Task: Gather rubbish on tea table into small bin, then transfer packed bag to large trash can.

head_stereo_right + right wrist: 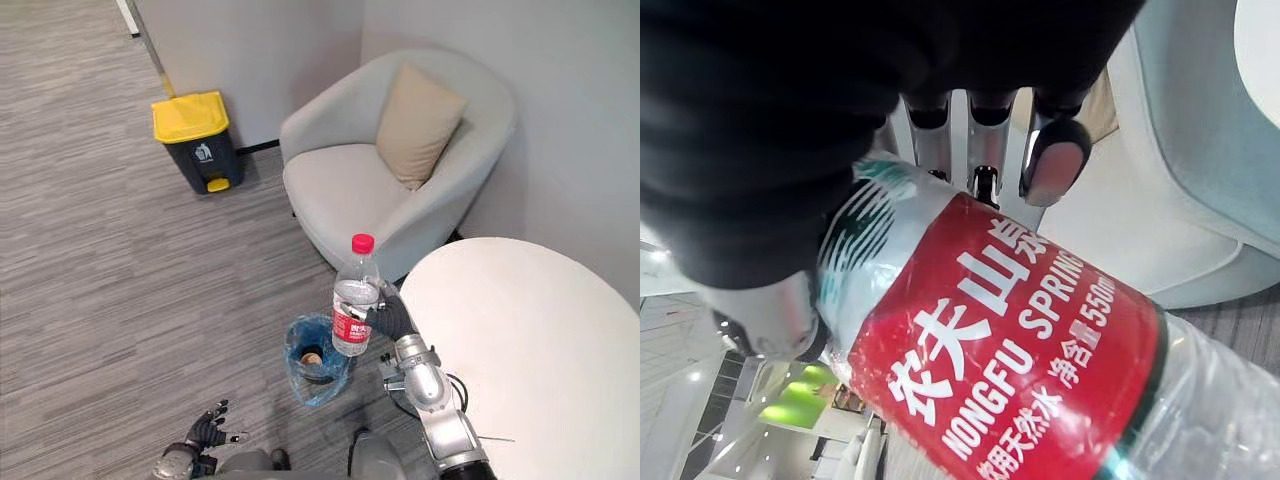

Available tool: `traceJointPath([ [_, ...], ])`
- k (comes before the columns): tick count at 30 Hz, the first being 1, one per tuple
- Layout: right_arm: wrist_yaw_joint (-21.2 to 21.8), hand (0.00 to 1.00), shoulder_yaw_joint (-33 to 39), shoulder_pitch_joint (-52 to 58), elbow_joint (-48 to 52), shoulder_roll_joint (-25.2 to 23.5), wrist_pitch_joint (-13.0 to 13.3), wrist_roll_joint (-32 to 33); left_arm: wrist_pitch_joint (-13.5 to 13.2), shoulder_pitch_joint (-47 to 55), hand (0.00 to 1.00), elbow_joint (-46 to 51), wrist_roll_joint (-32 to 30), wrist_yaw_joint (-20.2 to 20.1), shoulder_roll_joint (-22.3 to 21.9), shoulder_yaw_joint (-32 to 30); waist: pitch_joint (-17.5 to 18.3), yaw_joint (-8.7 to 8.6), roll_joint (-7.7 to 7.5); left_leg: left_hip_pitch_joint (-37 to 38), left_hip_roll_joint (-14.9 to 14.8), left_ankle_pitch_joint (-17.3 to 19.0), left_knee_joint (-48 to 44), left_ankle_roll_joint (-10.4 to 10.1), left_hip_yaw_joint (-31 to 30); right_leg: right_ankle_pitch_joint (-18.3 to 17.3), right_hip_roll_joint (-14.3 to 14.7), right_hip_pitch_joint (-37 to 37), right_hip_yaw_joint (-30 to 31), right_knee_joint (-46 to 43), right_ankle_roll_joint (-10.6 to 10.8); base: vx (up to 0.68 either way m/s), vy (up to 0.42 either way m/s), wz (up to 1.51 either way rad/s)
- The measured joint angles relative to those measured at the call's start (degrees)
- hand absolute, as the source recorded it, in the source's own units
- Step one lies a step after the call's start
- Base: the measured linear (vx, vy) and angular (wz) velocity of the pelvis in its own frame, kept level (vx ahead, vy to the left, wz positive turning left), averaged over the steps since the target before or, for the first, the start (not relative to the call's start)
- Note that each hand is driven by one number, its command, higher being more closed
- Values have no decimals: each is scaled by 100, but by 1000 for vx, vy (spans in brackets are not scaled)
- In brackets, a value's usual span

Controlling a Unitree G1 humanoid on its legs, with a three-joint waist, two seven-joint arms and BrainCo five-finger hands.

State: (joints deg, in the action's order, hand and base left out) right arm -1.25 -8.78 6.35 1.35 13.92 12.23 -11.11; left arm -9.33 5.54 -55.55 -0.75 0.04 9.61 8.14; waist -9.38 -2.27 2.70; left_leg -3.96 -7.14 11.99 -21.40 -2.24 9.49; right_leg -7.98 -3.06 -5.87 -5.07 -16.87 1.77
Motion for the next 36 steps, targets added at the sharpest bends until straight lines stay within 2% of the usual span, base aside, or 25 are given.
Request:
traceJointPath([
  [3, 2, 100, -6, 100, 14, 2, -1, 18, 0, 3, 0, 56, -3, 0, -29, -101, -37, 26, 41, -140, -356, 21, -1221, -34, 35, 28, 206, 802, -100, 546, -57, 210, -72, 10],
  [5, -16, 100, -8, 101, 30, -4, 3, 42, 2, 1, 0, 59, -5, 7, -52, -100, -38, 59, 74, -141, -451, 19, -1438, -34, 80, 60, 279, 1026, -46, 739, -107, 138, 7, -13],
  [7, -25, 100, -6, 118, 146, -4, 2, 52, 2, -3, 0, 65, -4, 5, -65, -104, -43, 71, 82, -149, -438, -12, -1449, -82, 59, 109, 291, 1076, 23, 911, -156, 115, 9, -18],
  [9, -51, 100, 0, 142, 216, -35, 2, 53, -2, -20, 0, 105, 2, -1, -60, -149, -114, 96, 21, -274, -324, -32, -1600, -142, -117, 179, 215, 1104, 141, 1017, -221, 86, 23, -22],
  [10, -99, 100, -2, 125, 198, -69, 1, 53, -6, -45, 0, 97, 0, 3, -61, -159, -163, 152, 3, -231, -162, 303, -1276, -199, -386, 197, 170, 1109, 248, 997, -198, 54, 85, -31],
  [11, -125, 100, 11, 128, 198, -77, 1, 57, -5, -41, 0, 96, 0, 2, -84, -146, -187, 149, 50, -175, -101, 200, -685, -276, -596, 201, 213, 1111, 272, 976, -191, 46, 109, -32],
  [12, -130, 100, 51, 124, 202, -71, 2, 57, 0, -22, 0, 90, -2, 2, -112, -141, -189, 147, 146, -102, -137, -94, -359, -289, -679, 196, 285, 1117, 302, 957, -182, 34, 118, -34],
  [13, -130, 100, 124, 118, 162, -136, -2, 56, 0, -29, 0, 83, 0, 10, -119, -155, -229, 150, 184, 61, -173, -34, -225, -282, -637, 153, 292, 1142, 432, 917, -110, 26, 116, -28],
  [15, -119, 100, 98, 117, 162, -234, 1, 50, -6, -44, 0, 87, -4, 3, -60, -149, -253, 160, 90, 128, -85, -37, -71, -278, -562, 96, 236, 1000, 539, 758, -17, -4, 113, -27],
  [20, -91, 100, 54, 86, 77, -221, 0, 37, -1, -38, 0, 28, -19, 4, -1, -146, -272, 159, 70, 100, -2, -23, -34, -255, -339, -58, 106, 622, 818, 318, 159, -77, 64, -24],
  [22, -63, 100, -23, 92, -71, -206, -5, 34, -1, -37, 0, 12, -22, 2, 12, -141, -273, 134, 67, 66, 1, 20, 59, -180, -309, -104, 110, 426, 845, 92, 154, -144, 6, -10],
  [26, 34, 100, -200, 93, -124, -103, -17, 30, -1, -33, 0, -2, -21, 4, 29, -135, -266, 141, 61, -43, 21, 17, 54, -176, -293, -106, 103, 249, 859, -21, 157, -123, -11, -5],
  [33, 25, 100, -596, -424, -464, 122, -16, 19, -3, -108, 0, 122, 16, 38, 136, -91, -342, 171, 52, -1021, 15, -45, -501, -106, -454, -121, 106, -660, 783, -603, 154, -72, -8, 9],
  [36, -7, 100, -810, -1186, -750, 268, -18, -23, -7, -406, 0, 224, 81, 139, 138, -96, -704, 250, 67, -1518, 21, -46, -835, -107, -514, -157, 93, -1121, 676, -969, 152, -168, 2, 14],
])
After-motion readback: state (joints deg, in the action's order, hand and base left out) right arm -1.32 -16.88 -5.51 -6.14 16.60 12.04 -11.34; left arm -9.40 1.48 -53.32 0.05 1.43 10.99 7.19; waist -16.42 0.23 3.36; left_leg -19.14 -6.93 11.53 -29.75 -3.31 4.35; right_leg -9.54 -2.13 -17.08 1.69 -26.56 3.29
